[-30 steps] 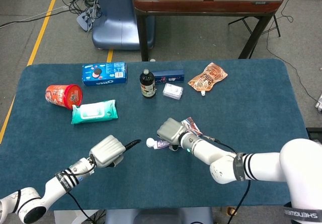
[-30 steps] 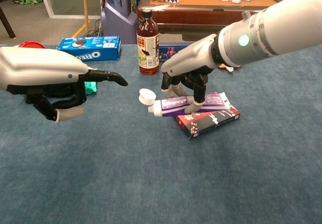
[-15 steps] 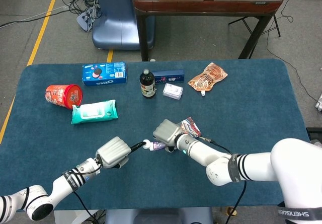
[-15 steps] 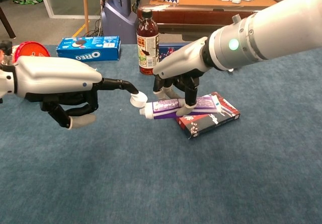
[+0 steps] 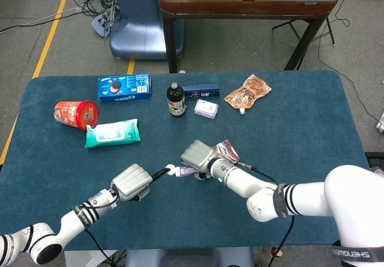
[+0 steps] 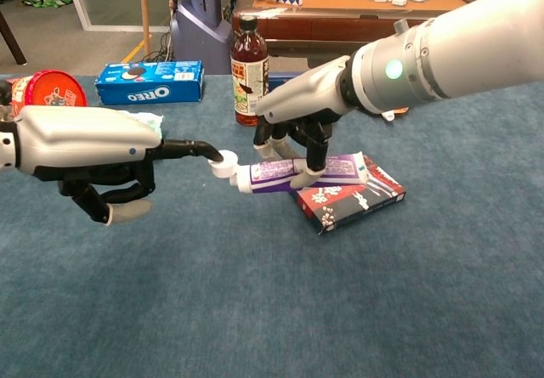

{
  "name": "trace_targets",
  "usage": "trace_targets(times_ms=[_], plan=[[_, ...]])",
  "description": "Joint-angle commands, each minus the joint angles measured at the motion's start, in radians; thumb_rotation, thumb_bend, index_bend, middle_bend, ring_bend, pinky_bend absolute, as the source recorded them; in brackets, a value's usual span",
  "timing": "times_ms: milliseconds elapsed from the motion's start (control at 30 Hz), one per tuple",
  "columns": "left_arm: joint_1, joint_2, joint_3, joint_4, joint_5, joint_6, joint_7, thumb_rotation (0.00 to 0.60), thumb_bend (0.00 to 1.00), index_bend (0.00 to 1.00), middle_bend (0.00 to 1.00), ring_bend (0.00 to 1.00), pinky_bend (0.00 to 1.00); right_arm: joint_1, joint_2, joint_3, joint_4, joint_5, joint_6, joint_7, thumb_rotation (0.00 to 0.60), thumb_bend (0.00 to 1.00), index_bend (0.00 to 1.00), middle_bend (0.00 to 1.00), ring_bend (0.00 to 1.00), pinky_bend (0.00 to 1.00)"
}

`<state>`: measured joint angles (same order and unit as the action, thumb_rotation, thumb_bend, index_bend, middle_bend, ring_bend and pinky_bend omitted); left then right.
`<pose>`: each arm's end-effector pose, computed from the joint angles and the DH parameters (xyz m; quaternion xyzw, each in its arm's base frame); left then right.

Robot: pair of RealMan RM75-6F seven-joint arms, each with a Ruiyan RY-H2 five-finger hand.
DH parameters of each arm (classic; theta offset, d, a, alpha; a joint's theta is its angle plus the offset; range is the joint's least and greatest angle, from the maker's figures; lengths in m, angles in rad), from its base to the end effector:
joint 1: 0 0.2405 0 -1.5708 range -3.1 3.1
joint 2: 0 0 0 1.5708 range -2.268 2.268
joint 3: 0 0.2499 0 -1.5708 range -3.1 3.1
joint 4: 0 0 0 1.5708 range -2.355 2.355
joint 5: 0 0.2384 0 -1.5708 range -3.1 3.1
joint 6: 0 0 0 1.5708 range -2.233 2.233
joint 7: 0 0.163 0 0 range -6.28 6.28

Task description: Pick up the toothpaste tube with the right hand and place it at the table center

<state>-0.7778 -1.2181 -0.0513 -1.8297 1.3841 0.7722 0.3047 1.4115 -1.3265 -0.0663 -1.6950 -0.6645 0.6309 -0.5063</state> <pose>-0.1134 0.2934 -0.0190 -0.8688 -0.2807 -0.3041 0.2719 -0.0237 -0.3635 -0.0604 0.9073 -0.2463 0.1935 0.2806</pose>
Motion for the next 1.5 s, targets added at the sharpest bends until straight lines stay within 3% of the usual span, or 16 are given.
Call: trace_targets(times_ms=[33,733,867,967,1133,1200,1300,1400,1500], plan=[[0.002,0.002,0.004,0.002,-0.002,0.005,-0.003,0.600,0.49,0.01,0.84,0.85,0.81,-0.006,0.002,0.005,0.002,-0.011,0.006,0.009,0.600,0.99,0.84,0.75,0.66,0.51],[0.023,0.005,0.021,-0.008,-0.021,0.062,-0.010,0.600,0.49,0.01,0.81,0.81,0.82,-0.086,-0.012,0.053,0.005,-0.096,0.075,0.077,0.600,0.99,0.85,0.76,0.68,0.51],[0.055,0.025,0.022,-0.018,-0.031,0.113,-0.025,0.600,0.49,0.00,0.73,0.72,0.82,-0.123,0.001,0.065,-0.002,-0.120,0.091,0.118,0.600,0.99,0.85,0.76,0.68,0.52],[0.087,0.048,0.016,-0.033,-0.057,0.153,-0.073,0.600,0.49,0.00,0.61,0.60,0.80,-0.157,0.014,0.077,-0.011,-0.152,0.101,0.160,0.600,0.99,0.85,0.76,0.68,0.52],[0.148,0.075,-0.004,-0.053,-0.085,0.226,-0.210,0.600,0.35,0.00,0.38,0.37,0.59,-0.220,0.033,0.095,-0.028,-0.220,0.114,0.241,0.600,0.99,0.85,0.76,0.68,0.54],[0.168,0.080,-0.014,-0.059,-0.090,0.247,-0.274,0.545,0.30,0.00,0.30,0.30,0.51,-0.241,0.032,0.097,-0.030,-0.246,0.120,0.262,0.600,0.99,0.85,0.76,0.68,0.55],[0.194,0.089,-0.031,-0.069,-0.090,0.265,-0.392,0.349,0.26,0.00,0.21,0.22,0.43,-0.271,0.024,0.105,-0.030,-0.278,0.118,0.305,0.600,0.99,0.85,0.76,0.68,0.57],[0.213,0.090,-0.046,-0.065,-0.074,0.280,-0.503,0.244,0.24,0.00,0.14,0.16,0.36,-0.292,0.016,0.115,-0.031,-0.311,0.111,0.342,0.600,0.99,0.85,0.76,0.69,0.59],[0.228,0.084,-0.051,-0.057,-0.055,0.292,-0.576,0.104,0.20,0.00,0.11,0.12,0.29,-0.308,0.007,0.125,-0.035,-0.340,0.112,0.364,0.600,0.99,0.85,0.76,0.70,0.61]])
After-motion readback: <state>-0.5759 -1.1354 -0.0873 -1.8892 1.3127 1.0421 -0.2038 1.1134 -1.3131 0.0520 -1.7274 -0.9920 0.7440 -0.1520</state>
